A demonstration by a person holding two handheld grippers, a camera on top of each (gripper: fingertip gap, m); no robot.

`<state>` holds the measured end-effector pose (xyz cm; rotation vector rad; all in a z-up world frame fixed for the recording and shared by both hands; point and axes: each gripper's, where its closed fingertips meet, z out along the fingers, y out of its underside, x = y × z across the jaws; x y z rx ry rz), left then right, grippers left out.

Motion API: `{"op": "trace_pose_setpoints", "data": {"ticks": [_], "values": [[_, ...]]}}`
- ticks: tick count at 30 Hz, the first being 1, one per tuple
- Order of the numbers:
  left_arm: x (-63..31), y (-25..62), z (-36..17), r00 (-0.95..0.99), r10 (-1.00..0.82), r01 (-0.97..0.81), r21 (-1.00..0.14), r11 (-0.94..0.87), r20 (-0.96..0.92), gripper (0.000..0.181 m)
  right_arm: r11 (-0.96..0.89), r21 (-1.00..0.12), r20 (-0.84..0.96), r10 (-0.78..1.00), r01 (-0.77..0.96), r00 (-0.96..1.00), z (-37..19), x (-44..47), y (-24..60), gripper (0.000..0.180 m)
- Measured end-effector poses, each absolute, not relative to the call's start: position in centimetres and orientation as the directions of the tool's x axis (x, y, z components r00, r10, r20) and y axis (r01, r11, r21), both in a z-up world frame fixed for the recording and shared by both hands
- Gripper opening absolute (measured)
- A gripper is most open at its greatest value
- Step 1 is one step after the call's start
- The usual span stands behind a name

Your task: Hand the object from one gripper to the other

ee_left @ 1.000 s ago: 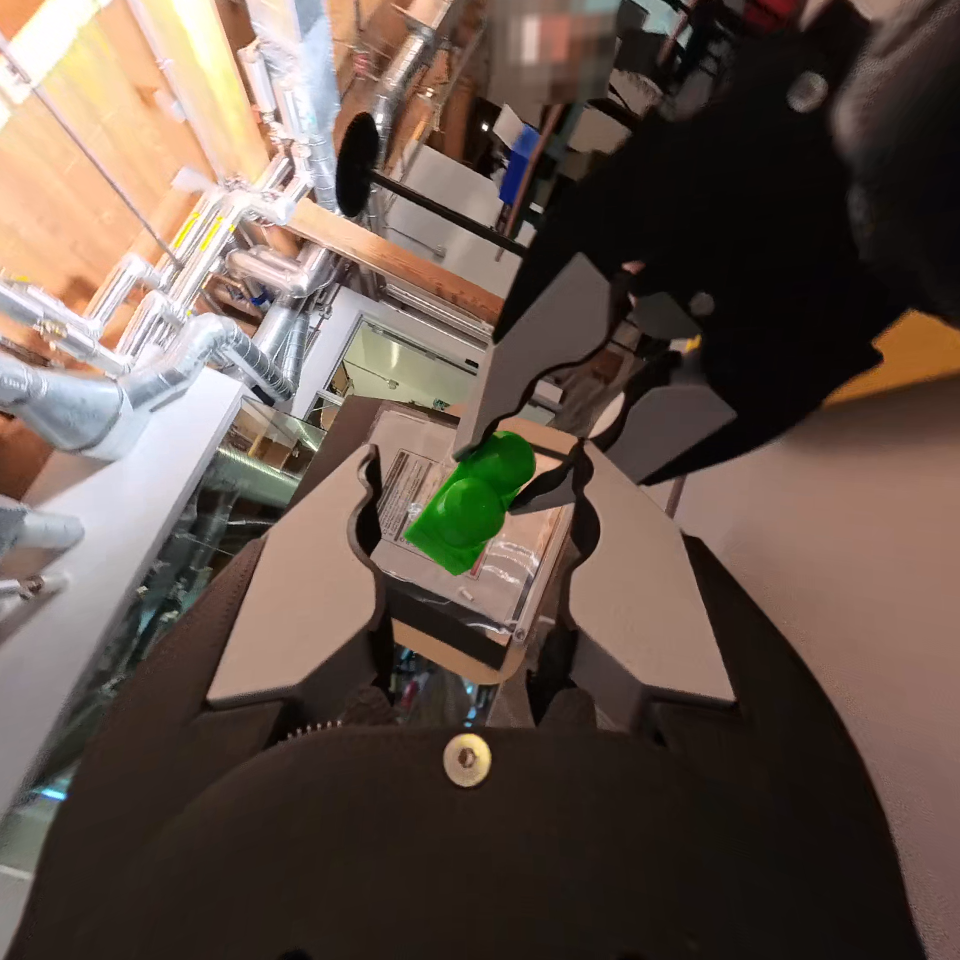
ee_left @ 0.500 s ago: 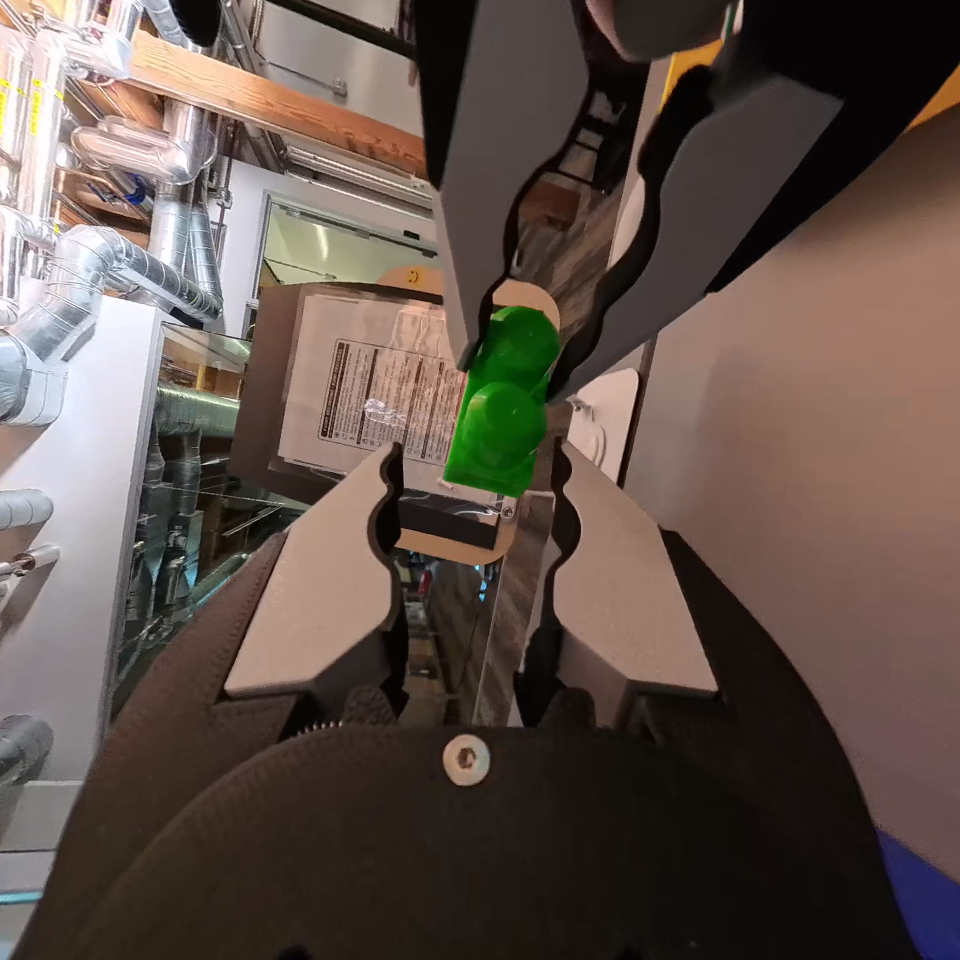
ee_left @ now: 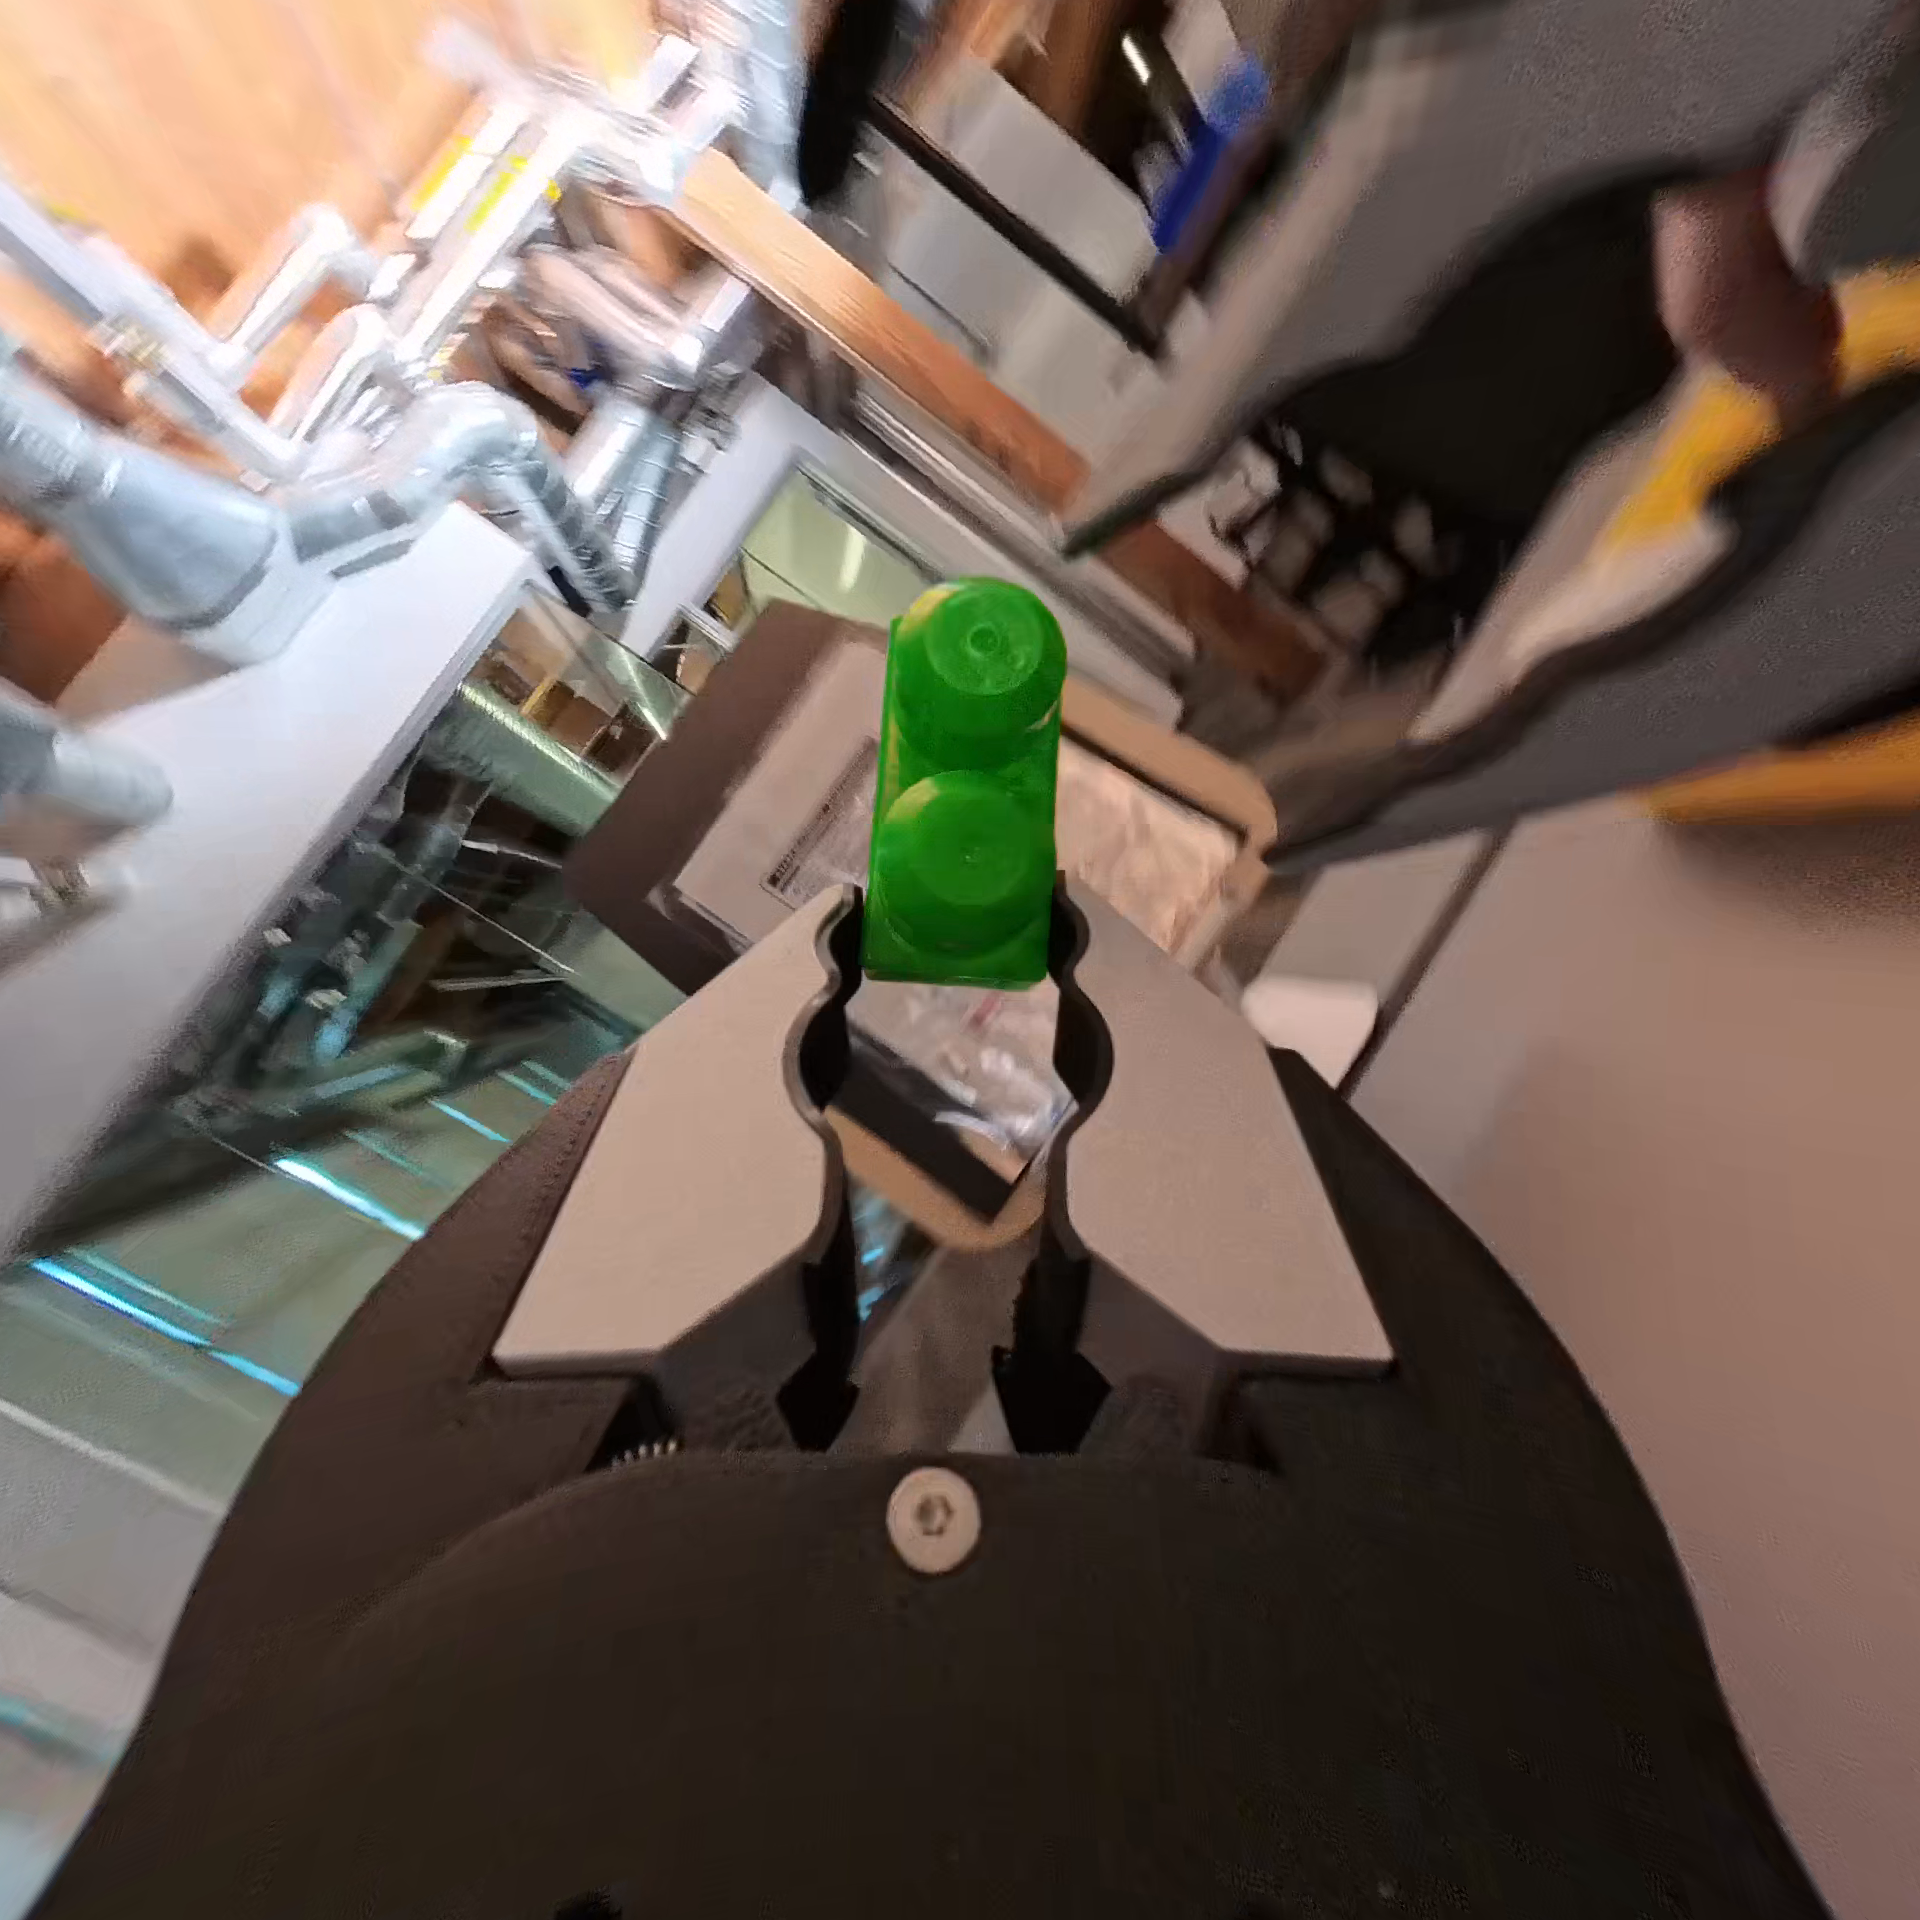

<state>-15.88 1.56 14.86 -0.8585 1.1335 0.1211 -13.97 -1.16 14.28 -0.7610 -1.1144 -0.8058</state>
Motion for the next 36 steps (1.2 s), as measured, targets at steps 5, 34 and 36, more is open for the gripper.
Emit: {"op": "trace_pose_setpoints", "data": {"ticks": [5,34,36], "values": [[-17.2,-0.9,19.6,0.524,-0.799,0.113,-0.905,0.410,-0.296,0.033,0.599,-0.130,0.840,-0.356,0.790,0.409,18.6,-13.1,-4.7,0.058],[-12.0,-3.6,16.1,-0.007,-0.992,0.193,-0.974,-0.123,0.124,0.067,0.580,-0.622,0.734,0.195,0.527,0.651,18.4,-11.0,-3.5,0.068],[-12.7,-1.3,15.6,0.238,-0.965,0.111,-0.984,0.136,-0.107,0.071,0.401,-0.803,0.583,0.376,0.441,0.720,16.7,-9.5,-1.2,0.068]]}}
